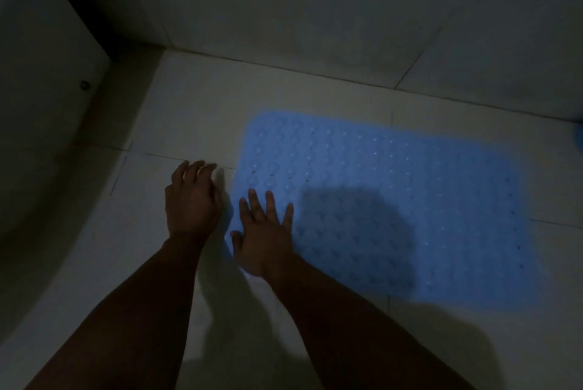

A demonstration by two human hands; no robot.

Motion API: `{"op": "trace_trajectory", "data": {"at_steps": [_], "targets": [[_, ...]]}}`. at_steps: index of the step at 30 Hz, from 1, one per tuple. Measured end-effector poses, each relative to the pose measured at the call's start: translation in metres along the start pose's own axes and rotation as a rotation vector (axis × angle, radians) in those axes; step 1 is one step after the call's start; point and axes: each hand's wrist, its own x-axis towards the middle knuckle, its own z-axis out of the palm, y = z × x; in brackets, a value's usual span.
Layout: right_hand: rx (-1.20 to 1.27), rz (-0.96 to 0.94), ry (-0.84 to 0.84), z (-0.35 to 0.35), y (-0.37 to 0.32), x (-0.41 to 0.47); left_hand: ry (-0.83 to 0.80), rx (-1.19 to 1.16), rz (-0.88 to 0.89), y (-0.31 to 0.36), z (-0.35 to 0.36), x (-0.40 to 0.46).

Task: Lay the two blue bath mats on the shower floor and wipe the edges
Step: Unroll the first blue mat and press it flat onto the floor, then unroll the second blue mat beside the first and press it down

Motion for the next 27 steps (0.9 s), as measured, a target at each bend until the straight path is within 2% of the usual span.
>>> {"op": "trace_trajectory", "data": {"at_steps": [3, 5, 8, 12, 15, 19, 25, 27], "targets": [[0.26, -0.026, -0.136, -0.063, 0.007, 0.014, 0.035, -0.011, -0.024, 0.013, -0.01, 0.008], [0.397, -0.03, -0.104, -0.112, 0.027, 0.016, 0.054, -0.003, 0.024, 0.035, -0.019, 0.016], [0.389, 0.055, -0.005, -0.162, 0.083, 0.002, 0.004, 0.012, 0.138, 0.083, -0.027, 0.034], [0.294, 0.224, 0.079, -0.214, 0.183, -0.043, -0.097, 0.061, 0.335, 0.182, -0.036, 0.049], [0.261, 0.38, 0.193, -0.258, 0.264, -0.085, -0.105, 0.104, 0.513, 0.269, -0.041, 0.056], [0.246, 0.582, 0.441, -0.313, 0.364, -0.141, -0.071, 0.128, 0.697, 0.387, -0.048, 0.062], [0.24, 0.806, 0.857, -0.379, 0.485, -0.216, -0.007, 0.121, 0.868, 0.539, -0.047, 0.057], [0.212, 0.831, 0.945, -0.396, 0.503, -0.228, -0.006, 0.119, 0.893, 0.563, -0.051, 0.056]]}}
